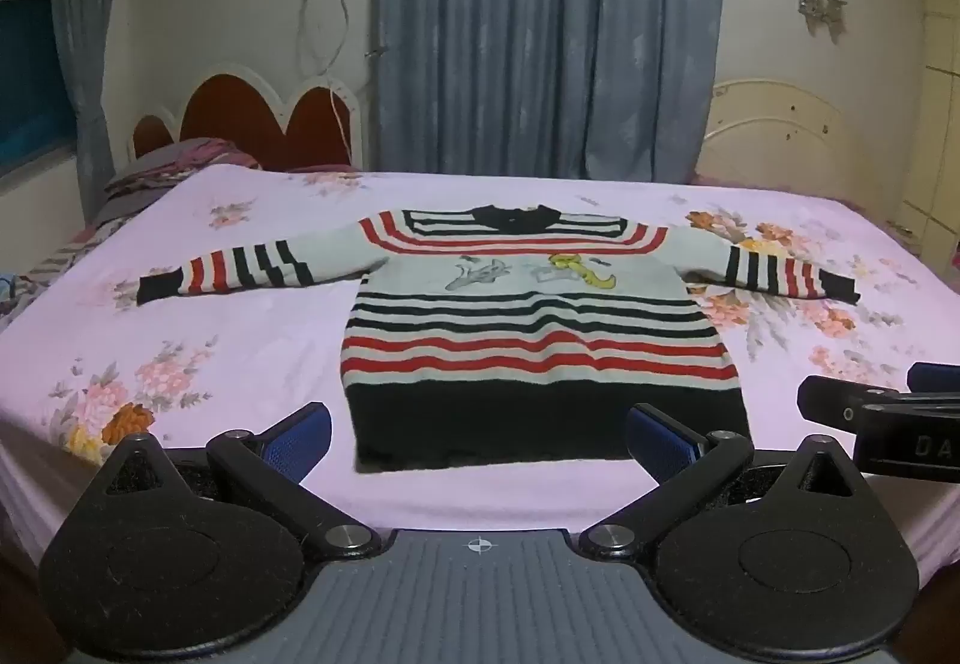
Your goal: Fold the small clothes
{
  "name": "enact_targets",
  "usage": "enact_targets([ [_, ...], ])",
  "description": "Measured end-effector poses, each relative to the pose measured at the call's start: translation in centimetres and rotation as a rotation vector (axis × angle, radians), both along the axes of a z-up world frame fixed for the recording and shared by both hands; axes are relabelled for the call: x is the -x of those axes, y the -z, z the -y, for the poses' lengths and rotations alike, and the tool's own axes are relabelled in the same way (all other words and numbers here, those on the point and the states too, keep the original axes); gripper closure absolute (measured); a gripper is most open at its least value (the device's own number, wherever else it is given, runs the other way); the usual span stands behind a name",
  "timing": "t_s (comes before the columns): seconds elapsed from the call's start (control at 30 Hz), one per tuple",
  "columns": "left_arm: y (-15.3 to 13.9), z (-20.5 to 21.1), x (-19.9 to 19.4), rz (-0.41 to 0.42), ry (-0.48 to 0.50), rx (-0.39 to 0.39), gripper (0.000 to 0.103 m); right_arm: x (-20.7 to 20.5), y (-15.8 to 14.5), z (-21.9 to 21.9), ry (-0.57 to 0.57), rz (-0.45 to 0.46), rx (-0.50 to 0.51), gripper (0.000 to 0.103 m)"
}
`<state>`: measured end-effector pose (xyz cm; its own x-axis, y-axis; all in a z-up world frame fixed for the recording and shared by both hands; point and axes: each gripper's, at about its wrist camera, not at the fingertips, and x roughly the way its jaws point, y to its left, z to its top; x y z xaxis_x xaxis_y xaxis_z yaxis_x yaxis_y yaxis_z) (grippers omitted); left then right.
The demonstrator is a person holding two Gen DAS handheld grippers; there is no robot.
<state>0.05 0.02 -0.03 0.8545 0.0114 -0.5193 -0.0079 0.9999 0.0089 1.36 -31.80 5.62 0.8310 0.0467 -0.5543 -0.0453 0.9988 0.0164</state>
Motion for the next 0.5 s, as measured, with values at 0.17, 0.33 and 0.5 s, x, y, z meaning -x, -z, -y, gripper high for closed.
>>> enact_targets([
  [0.17,0.0,-0.12,-0.08,0.001,0.005,0.001,0.0,0.03,-0.06,-0.08,0.002,-0.001,-0.002,0.001],
  [0.33,-0.38,-0.31,0.22,0.005,-0.002,0.007,0.0,0.15,-0.17,-0.01,-0.002,0.0,-0.01,0.001],
  [0.5,-0.18,-0.72,0.05,0.005,-0.002,0.007,0.0,0.13,-0.17,0.33,-0.005,0.002,-0.012,0.001],
])
